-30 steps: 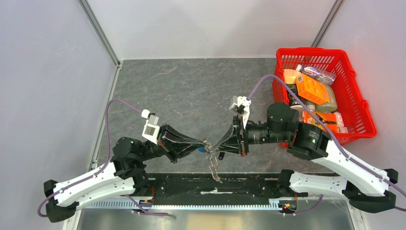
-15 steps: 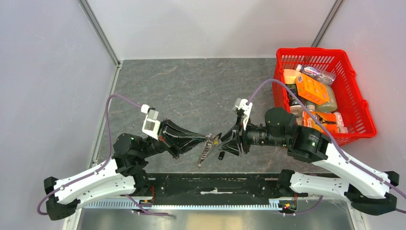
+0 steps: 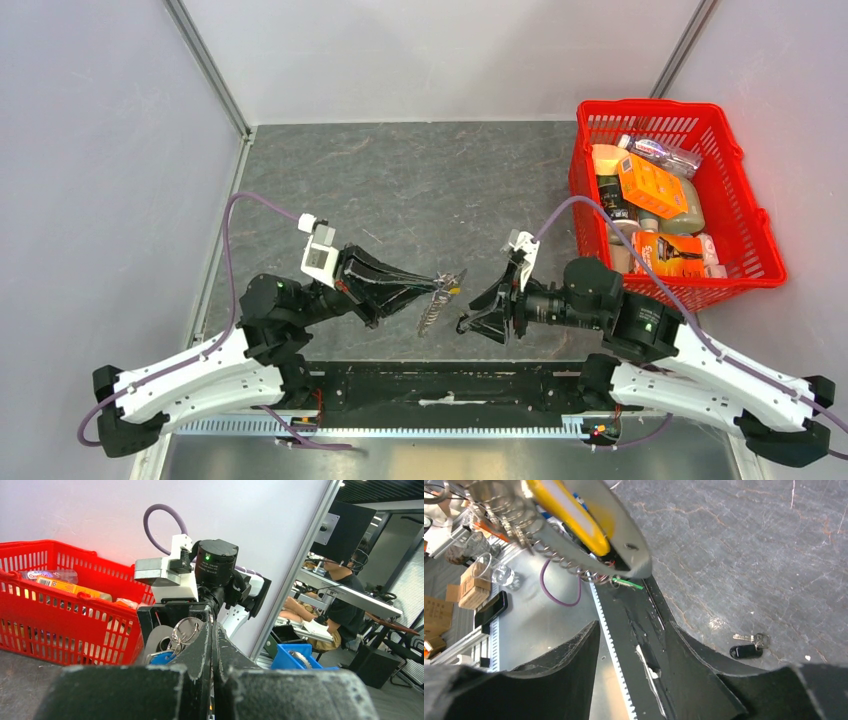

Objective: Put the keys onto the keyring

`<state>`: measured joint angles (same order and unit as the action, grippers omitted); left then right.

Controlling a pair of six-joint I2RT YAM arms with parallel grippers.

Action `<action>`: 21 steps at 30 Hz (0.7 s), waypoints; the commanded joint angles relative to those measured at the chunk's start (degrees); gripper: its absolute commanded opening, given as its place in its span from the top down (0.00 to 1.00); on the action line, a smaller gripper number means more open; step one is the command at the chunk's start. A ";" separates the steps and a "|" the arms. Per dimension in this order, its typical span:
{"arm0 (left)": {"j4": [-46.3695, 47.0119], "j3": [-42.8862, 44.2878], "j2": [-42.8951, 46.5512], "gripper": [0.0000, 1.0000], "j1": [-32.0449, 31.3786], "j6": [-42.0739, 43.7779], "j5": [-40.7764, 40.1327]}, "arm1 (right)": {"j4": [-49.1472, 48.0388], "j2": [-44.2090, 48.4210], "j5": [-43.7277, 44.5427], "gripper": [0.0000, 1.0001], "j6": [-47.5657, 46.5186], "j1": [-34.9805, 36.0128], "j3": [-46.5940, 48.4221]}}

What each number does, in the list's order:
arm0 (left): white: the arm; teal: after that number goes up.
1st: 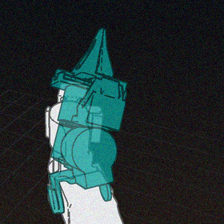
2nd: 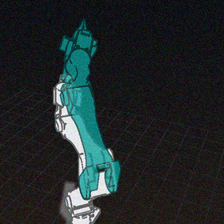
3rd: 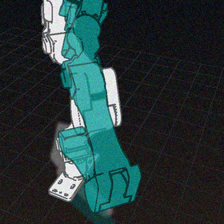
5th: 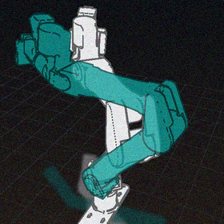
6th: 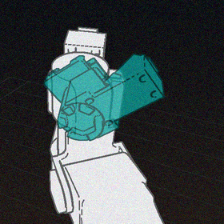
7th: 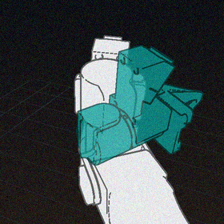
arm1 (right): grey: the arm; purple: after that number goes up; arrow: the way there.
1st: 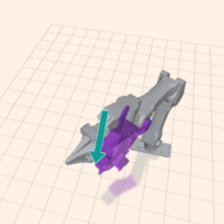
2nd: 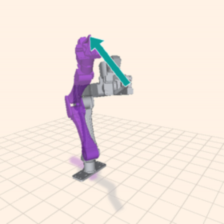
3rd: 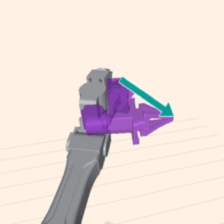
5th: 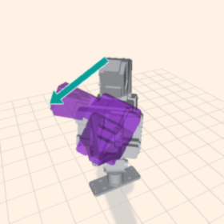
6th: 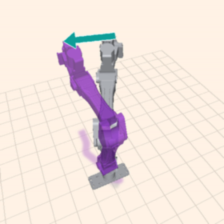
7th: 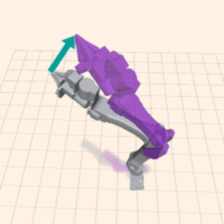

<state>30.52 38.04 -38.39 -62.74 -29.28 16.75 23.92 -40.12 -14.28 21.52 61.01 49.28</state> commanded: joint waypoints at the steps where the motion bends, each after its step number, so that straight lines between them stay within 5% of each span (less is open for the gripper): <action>1: 4.30 3.48 -0.41 0.98 -0.09 0.93 0.80 | -9.31 3.55 0.45 0.41 1.81 0.07 -2.95; 21: 9.47 4.72 -1.31 0.98 -0.10 -3.45 4.38 | -26.68 4.18 -11.81 0.21 -8.55 0.06 -7.34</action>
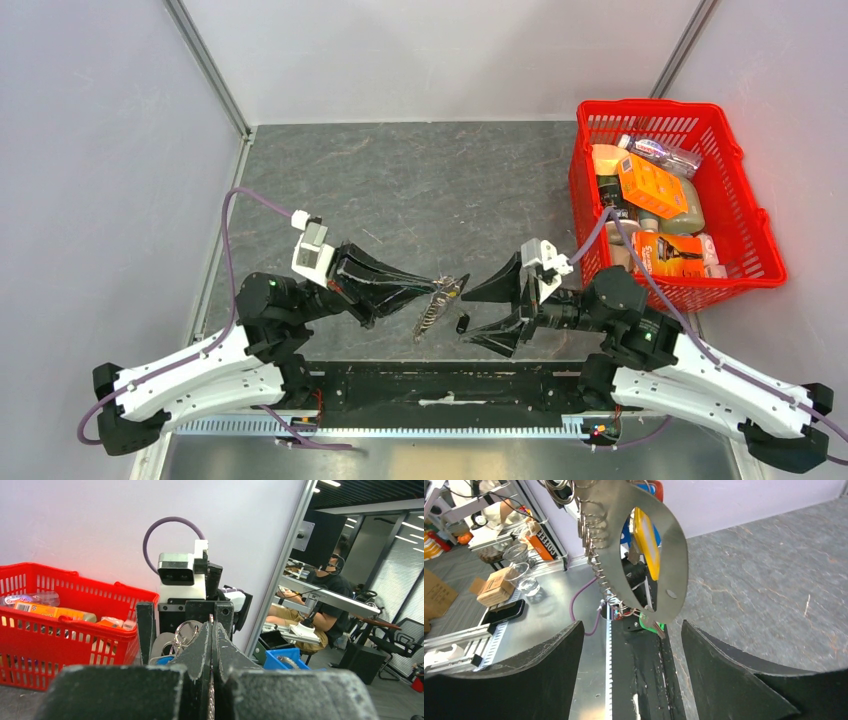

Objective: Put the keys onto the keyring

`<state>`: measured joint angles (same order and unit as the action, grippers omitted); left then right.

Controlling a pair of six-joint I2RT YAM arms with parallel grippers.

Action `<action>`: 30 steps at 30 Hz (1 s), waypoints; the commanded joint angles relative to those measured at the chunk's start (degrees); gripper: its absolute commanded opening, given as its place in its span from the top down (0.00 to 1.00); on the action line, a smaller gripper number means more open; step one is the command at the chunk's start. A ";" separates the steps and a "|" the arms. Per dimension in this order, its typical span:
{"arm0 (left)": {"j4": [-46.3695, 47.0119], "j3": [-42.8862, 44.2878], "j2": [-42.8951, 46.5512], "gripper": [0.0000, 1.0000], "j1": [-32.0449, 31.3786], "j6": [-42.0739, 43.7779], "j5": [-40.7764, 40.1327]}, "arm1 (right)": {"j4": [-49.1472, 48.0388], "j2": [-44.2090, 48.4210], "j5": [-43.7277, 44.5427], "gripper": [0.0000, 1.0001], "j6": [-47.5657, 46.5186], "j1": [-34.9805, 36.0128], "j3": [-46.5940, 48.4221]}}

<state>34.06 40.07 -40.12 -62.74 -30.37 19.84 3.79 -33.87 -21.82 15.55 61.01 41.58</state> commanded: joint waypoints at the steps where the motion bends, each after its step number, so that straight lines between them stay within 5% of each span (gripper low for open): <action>1: 6.45 2.72 0.46 0.98 -0.03 -2.61 1.47 | -7.35 -2.45 -4.22 0.21 -2.83 0.07 0.19; 12: 8.21 4.66 0.08 0.98 -0.04 -4.94 4.41 | -10.38 -4.25 -4.84 0.14 -8.35 0.04 1.19; 30: 12.08 4.62 0.06 0.98 -0.09 -6.70 5.69 | -50.76 -21.17 -20.48 0.16 10.32 -0.02 -1.07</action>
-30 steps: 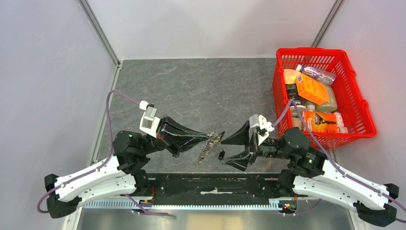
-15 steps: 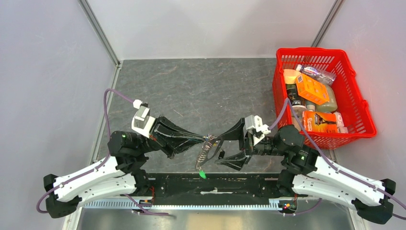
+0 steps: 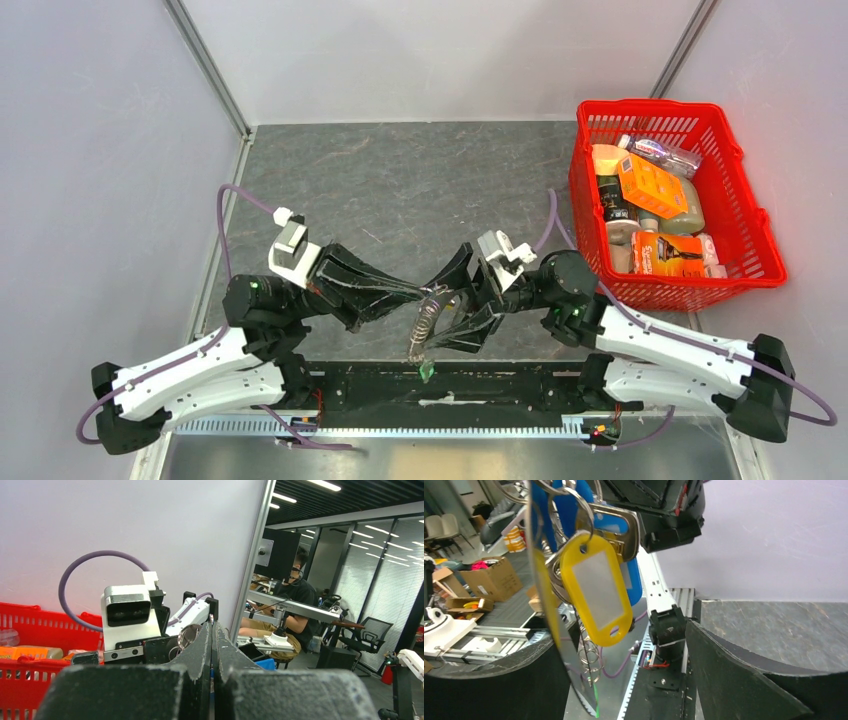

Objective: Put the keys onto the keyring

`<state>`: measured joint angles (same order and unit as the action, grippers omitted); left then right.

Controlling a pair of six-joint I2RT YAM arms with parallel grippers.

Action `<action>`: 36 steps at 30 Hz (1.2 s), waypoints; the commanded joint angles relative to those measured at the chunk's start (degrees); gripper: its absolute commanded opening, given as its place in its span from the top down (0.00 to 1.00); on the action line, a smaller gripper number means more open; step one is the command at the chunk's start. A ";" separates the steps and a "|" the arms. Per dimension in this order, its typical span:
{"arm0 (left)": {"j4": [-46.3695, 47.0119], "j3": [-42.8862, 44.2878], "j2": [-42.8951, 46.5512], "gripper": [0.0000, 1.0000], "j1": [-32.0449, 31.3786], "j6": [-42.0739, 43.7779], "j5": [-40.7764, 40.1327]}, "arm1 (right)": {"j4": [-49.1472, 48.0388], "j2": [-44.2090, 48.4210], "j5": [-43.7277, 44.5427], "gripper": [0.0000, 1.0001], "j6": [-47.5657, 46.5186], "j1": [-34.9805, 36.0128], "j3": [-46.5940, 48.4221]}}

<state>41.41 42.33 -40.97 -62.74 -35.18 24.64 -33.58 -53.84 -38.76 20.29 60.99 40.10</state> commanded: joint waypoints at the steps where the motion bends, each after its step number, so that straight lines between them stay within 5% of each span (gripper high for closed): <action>1: 4.73 2.32 0.91 0.98 -0.10 -1.90 0.98 | -14.80 -1.60 -3.74 0.17 6.49 0.00 0.42; 19: 7.28 0.83 0.41 0.98 -0.07 -1.21 -0.30 | -42.39 -15.51 -6.96 0.43 27.02 0.09 1.30; 23: 7.55 0.68 0.13 0.98 -0.04 -1.13 -0.43 | -41.71 -15.10 -7.00 0.61 27.08 0.09 1.77; 26: 7.50 0.10 0.07 0.98 -0.04 -0.79 -1.27 | -39.93 -14.19 -6.37 0.96 26.73 0.14 2.26; 27: 7.35 -0.19 0.02 0.98 -0.09 -0.55 -1.91 | -39.90 -13.83 -6.17 1.00 26.76 0.18 2.27; 33: 3.63 -1.69 0.23 0.97 -0.09 2.26 -6.11 | -34.74 -8.93 -4.75 1.00 27.08 0.44 2.85; 36: 1.09 -2.56 1.00 0.87 -0.06 3.66 -8.47 | -26.25 -4.36 -3.61 1.00 25.88 0.53 3.51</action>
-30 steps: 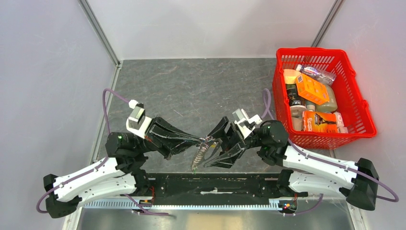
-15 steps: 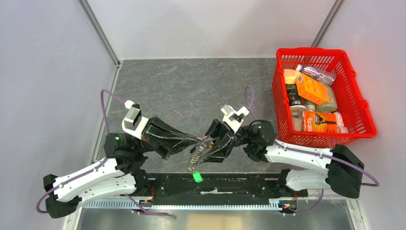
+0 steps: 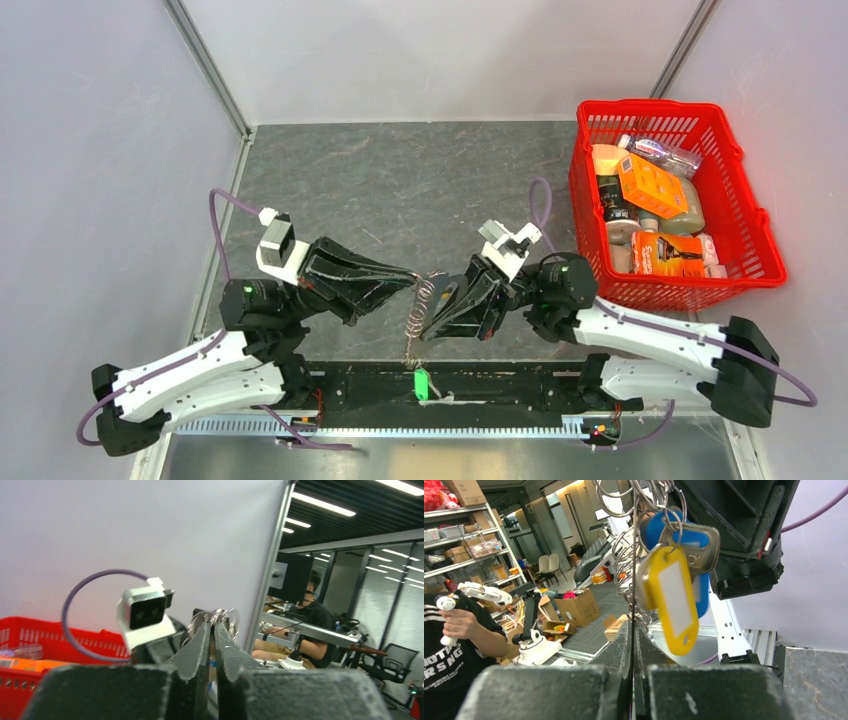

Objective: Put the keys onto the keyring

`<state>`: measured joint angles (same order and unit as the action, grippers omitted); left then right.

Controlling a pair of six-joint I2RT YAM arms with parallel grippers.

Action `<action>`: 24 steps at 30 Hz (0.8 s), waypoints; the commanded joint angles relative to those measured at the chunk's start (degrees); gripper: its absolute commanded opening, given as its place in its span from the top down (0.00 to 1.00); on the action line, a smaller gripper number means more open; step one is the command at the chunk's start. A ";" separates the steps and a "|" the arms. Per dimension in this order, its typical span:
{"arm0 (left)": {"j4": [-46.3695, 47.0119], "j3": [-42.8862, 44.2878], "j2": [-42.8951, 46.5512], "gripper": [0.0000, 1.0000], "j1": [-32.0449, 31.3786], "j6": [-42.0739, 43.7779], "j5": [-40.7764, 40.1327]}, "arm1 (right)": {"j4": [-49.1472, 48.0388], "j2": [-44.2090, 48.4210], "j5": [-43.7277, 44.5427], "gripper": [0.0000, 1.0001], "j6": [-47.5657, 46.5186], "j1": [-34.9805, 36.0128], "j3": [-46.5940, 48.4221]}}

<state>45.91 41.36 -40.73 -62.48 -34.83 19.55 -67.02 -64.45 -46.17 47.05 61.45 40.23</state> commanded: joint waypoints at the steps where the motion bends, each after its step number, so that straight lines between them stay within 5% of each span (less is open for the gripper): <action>1: -4.47 -1.93 1.16 0.82 -0.34 3.89 -3.97 | 11.30 8.12 4.39 1.00 -1.63 0.07 3.76; 4: -7.77 -2.54 3.25 0.65 -0.31 5.03 -5.79 | 24.53 13.86 5.86 1.00 -4.69 0.07 5.50; 7: -12.72 -3.18 7.12 0.30 -0.33 6.15 -7.72 | 40.91 17.99 6.91 1.00 -7.72 0.03 9.60; 9: -15.73 -3.98 9.84 0.21 -0.36 6.38 -8.43 | 50.76 19.80 7.88 1.00 -9.43 0.07 12.87; 17: -22.98 -10.12 17.75 0.17 -0.28 7.09 -9.67 | 77.49 19.47 13.12 1.00 -12.19 0.06 25.88; 24: -22.84 -10.63 13.28 0.15 -0.35 9.42 -2.91 | 93.70 15.42 21.96 1.00 -14.67 0.07 37.66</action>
<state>23.66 30.83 -24.45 -62.50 -28.86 12.82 14.92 -47.48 -31.22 35.05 61.39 70.78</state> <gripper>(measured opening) 0.844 0.007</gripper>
